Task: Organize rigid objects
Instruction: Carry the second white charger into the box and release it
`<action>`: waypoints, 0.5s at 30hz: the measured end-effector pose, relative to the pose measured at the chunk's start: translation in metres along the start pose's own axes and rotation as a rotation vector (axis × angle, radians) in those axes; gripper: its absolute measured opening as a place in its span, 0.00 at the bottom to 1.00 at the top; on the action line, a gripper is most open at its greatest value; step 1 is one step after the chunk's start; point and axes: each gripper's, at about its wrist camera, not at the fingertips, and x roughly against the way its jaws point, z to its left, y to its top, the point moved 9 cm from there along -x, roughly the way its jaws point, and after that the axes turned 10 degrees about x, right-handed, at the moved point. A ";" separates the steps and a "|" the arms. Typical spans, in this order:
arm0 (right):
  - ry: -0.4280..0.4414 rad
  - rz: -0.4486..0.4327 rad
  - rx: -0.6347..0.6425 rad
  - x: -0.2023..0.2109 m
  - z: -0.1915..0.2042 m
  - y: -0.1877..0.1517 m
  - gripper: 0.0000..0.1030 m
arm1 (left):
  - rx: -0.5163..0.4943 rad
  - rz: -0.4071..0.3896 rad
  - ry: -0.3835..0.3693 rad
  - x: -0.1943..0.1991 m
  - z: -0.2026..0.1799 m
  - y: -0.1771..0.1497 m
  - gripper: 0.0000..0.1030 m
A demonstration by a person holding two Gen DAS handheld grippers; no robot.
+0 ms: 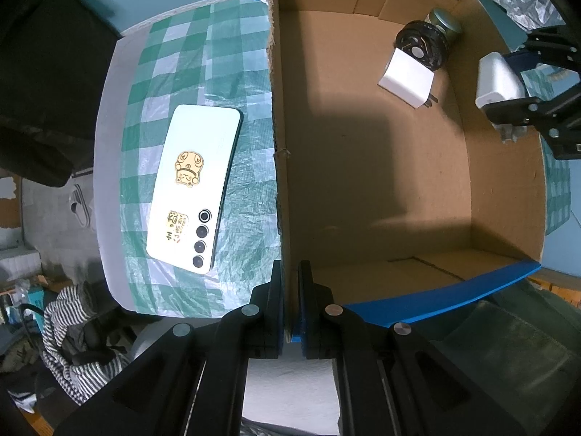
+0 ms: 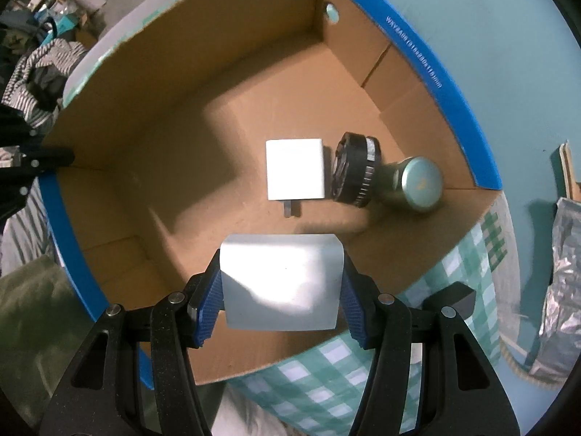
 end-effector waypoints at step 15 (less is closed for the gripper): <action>-0.016 0.054 0.051 -0.018 0.005 0.001 0.56 | -0.001 0.001 0.000 0.000 0.000 0.000 0.06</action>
